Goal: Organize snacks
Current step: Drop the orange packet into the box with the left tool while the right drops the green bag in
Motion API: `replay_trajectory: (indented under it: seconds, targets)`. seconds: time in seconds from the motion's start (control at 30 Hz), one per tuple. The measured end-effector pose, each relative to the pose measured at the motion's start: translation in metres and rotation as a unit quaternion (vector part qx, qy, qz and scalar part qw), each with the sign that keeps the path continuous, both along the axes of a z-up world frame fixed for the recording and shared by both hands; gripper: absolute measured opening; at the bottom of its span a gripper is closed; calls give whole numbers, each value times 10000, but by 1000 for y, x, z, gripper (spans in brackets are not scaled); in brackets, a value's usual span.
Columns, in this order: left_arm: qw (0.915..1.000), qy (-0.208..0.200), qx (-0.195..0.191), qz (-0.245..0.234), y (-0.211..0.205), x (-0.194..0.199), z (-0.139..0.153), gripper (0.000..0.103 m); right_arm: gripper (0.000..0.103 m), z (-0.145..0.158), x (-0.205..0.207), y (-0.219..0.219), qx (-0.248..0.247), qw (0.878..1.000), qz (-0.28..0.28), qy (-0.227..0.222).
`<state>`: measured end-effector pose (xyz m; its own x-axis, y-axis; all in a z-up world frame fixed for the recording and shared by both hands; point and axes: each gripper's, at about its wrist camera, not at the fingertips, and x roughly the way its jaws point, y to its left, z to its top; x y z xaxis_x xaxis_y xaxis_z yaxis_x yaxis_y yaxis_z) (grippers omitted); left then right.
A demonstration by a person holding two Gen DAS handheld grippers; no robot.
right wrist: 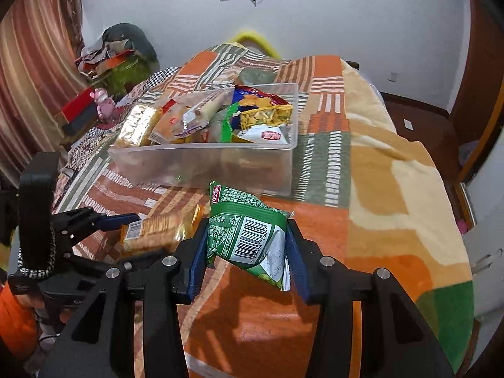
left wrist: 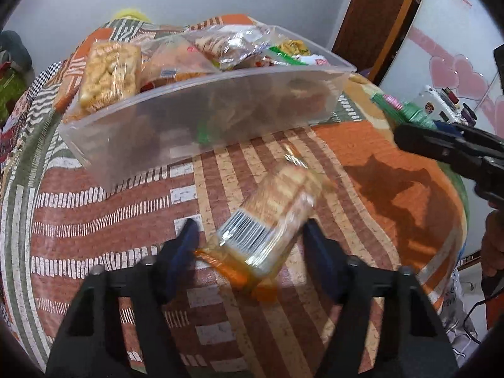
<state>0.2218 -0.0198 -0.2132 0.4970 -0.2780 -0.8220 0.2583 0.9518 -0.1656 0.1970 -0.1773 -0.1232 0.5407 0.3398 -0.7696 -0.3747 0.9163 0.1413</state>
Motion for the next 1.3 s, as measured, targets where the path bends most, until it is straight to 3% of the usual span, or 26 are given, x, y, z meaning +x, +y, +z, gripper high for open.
replay_trajectory:
  seconds: [0.3, 0.7, 0.9, 1.07, 1.3]
  targets:
    - [9983, -575, 10, -62, -1, -19, 32, 36, 42, 7, -3, -2, 103, 9999, 16, -127]
    - [9954, -928, -97, 231, 19, -23, 63, 35, 42, 29, -8, -6, 226, 9990, -13, -388]
    - [9907, -1298, -117, 400, 28, -34, 94, 35, 42, 40, -2, -5, 253, 9981, -58, -552]
    - [9852, -1595, -133, 607, 40, -27, 118, 35, 42, 47, 8, -1, 294, 9972, -73, -677]
    - [9810, -1764, -61, 805, 48, 0, 124, 35, 42, 53, 29, 7, 317, 9960, -99, -832]
